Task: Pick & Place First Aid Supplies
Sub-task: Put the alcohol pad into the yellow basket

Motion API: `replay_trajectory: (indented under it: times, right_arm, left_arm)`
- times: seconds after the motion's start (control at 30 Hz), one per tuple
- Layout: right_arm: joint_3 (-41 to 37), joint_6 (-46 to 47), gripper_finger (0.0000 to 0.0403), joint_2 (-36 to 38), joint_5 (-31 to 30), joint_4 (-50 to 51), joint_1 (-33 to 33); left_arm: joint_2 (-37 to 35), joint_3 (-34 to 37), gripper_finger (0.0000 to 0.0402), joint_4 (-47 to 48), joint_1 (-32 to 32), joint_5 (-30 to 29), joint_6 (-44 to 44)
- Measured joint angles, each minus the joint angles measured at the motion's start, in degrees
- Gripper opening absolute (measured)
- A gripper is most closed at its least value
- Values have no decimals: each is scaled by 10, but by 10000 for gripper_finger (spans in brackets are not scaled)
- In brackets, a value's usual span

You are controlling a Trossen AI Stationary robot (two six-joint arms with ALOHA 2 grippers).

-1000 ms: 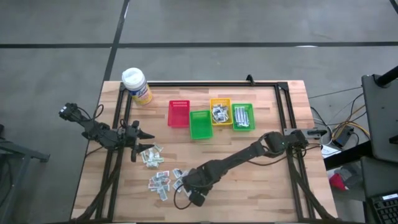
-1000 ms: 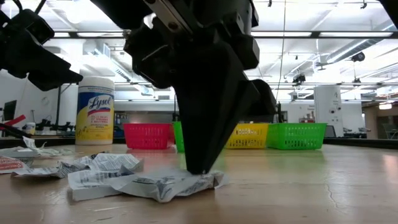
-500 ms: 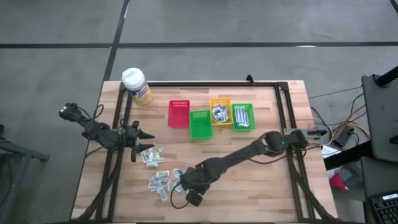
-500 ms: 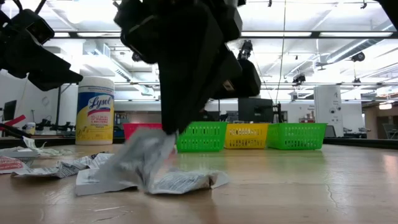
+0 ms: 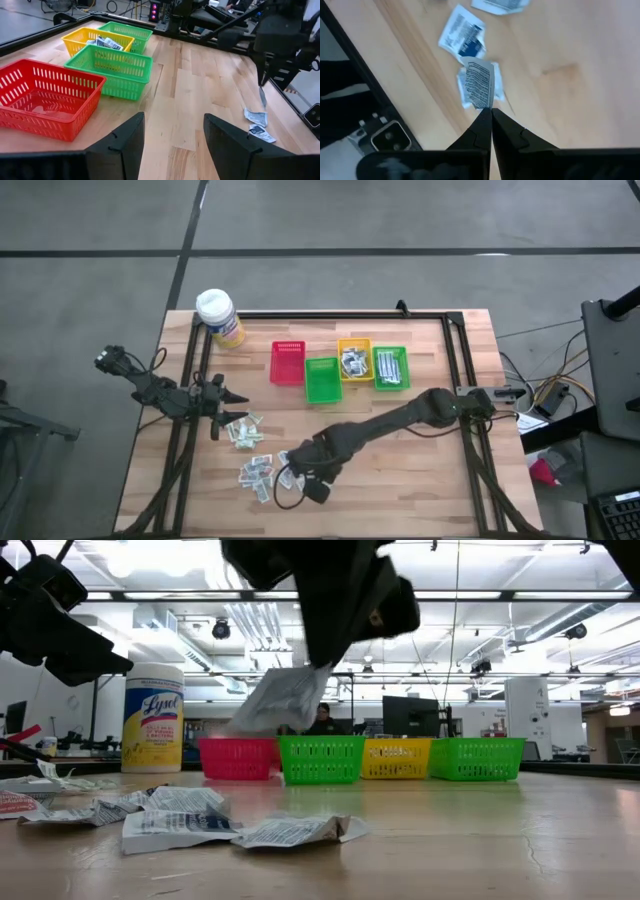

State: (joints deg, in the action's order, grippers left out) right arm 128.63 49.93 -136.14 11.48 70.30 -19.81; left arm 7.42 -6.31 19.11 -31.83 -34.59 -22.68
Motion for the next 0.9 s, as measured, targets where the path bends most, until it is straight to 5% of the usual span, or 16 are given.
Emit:
replay_trajectory:
  times: [0.6, 0.9]
  right_arm:
    - [62, -20, 8, 26, -74, 190, 27]
    - [62, -39, 8, 46, -113, 197, 50]
  left_arm:
    - [0, 0, 197, 0, 0, 0, 4]
    - [0, 0, 197, 0, 0, 0, 5]
